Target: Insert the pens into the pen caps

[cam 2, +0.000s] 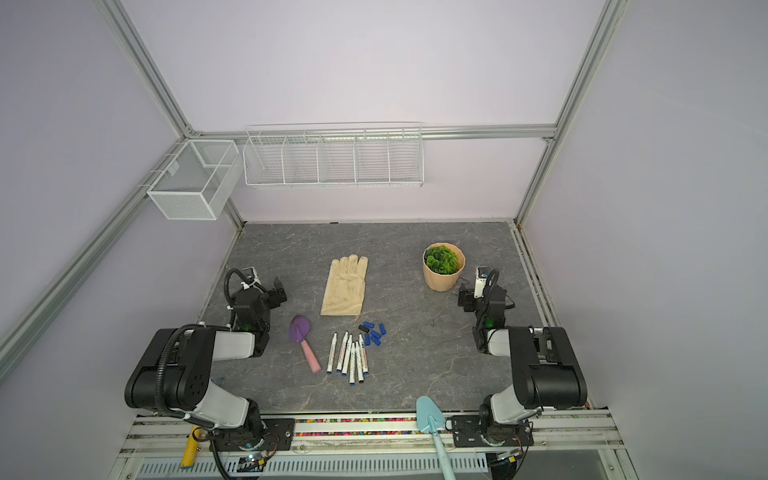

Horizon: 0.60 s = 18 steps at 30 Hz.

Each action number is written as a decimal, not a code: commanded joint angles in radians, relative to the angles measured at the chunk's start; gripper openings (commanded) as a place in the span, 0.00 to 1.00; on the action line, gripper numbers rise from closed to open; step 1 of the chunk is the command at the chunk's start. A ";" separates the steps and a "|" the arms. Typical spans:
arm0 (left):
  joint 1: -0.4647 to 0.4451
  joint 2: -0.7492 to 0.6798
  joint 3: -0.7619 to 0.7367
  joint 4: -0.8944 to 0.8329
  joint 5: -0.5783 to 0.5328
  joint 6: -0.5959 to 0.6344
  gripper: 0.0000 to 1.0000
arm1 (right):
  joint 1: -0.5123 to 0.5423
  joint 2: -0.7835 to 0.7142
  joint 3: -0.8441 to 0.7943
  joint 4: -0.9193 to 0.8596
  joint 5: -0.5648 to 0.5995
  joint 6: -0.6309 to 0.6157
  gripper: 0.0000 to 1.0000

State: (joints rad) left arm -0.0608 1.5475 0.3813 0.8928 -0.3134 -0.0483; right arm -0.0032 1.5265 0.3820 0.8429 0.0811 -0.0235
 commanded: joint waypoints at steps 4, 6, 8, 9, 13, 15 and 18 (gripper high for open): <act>-0.001 0.004 0.006 0.026 0.010 0.007 0.99 | -0.009 0.003 0.007 0.013 -0.020 -0.002 0.89; -0.001 0.003 0.006 0.022 0.010 0.005 0.99 | -0.024 0.003 0.007 0.014 -0.048 0.006 0.89; -0.001 0.003 0.007 0.024 0.009 0.007 0.99 | -0.025 0.003 0.009 0.013 -0.050 0.005 0.89; -0.001 0.003 0.008 0.022 0.010 0.006 0.99 | -0.025 0.004 0.010 0.010 -0.049 0.004 0.89; -0.002 -0.014 0.020 -0.011 0.049 0.028 0.99 | -0.020 0.000 0.015 -0.001 -0.064 -0.011 0.88; -0.026 -0.092 0.138 -0.290 0.057 0.054 0.99 | -0.011 -0.023 0.033 -0.044 -0.071 -0.027 0.88; -0.052 -0.178 0.337 -0.670 0.013 -0.011 1.00 | 0.005 -0.103 0.213 -0.460 -0.092 -0.031 0.91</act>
State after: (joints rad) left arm -0.0868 1.4654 0.5655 0.5205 -0.2825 -0.0303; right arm -0.0151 1.4967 0.4515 0.6804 0.0204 -0.0345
